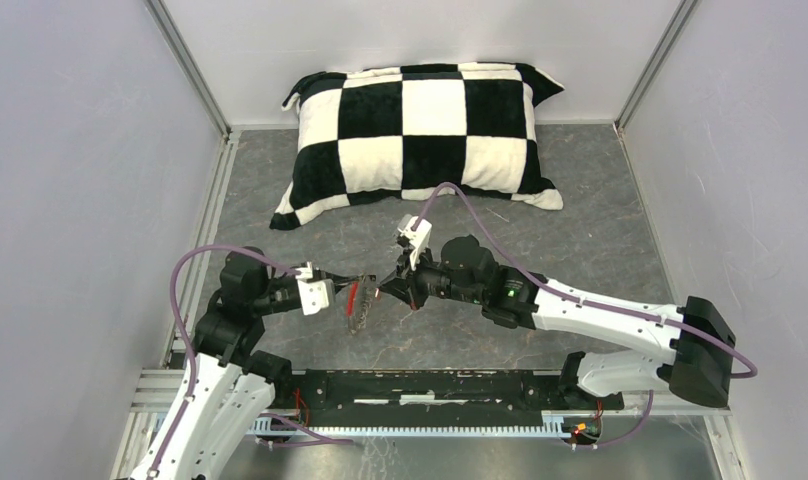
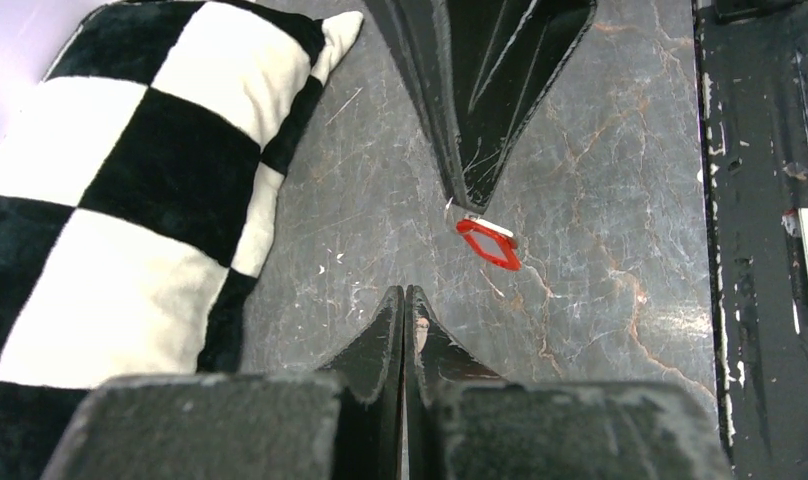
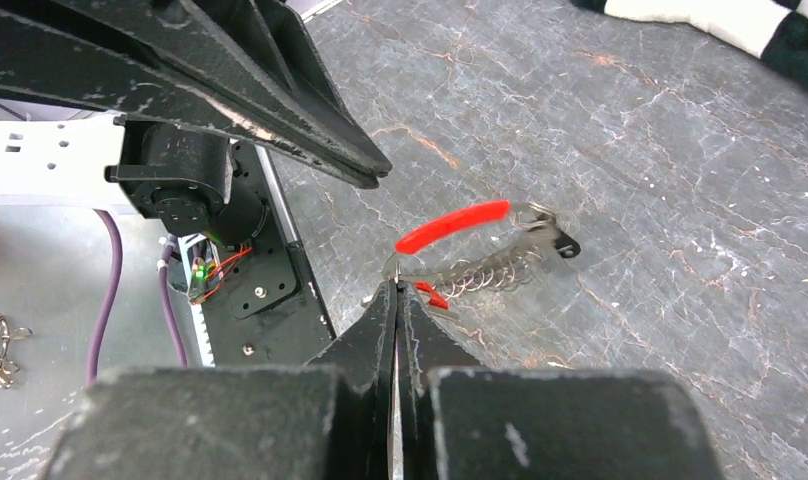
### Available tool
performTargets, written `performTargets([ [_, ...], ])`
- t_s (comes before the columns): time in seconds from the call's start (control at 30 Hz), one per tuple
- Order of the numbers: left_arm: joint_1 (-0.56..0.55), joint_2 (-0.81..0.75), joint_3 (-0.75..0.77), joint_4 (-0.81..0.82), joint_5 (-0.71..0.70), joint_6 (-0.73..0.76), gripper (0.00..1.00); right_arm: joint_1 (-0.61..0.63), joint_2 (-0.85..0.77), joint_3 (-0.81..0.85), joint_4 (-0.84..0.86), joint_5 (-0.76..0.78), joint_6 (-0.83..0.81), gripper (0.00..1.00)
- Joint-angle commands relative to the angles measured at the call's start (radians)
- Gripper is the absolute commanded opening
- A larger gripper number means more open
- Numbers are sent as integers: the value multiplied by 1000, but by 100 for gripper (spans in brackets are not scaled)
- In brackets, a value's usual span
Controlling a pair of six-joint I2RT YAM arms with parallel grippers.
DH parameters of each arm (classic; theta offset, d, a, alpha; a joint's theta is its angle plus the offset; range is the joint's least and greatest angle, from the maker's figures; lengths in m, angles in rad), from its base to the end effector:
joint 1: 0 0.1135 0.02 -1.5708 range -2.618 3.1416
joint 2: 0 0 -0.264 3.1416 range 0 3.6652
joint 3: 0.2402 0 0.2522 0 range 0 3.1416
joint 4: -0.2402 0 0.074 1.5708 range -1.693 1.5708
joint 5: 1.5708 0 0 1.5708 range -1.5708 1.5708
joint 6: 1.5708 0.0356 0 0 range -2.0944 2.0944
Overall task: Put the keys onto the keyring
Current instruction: Place the keyring at the center of the board, then place the key at the center of the board, then move the keyring to the center of the board.
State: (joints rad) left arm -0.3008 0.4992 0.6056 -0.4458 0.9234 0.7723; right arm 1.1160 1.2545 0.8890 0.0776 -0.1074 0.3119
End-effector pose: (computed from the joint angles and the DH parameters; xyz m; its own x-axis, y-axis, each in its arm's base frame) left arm 0.1018 -0.0613 0.2938 0.3982 0.3171 -0.8607 0.8645 0.1841 0.4678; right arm 0.1253 0.2649 0.3018 -0.4067 -0.1371 -0.9032 -0.8548 0.4061 0.3232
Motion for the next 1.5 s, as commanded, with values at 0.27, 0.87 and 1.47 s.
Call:
performTargets([
  [0.27,-3,147,22,-148,-57,35,2,-26,-44,-30,-66,90,-39,0],
  [0.87,56,137,-6,-81,-87,-13,58,-127,108,-246,-58,101,-231,31],
  [1.47,275,94,77,195,-372,-571,100,-78,509,260,23,-380,-636,65],
])
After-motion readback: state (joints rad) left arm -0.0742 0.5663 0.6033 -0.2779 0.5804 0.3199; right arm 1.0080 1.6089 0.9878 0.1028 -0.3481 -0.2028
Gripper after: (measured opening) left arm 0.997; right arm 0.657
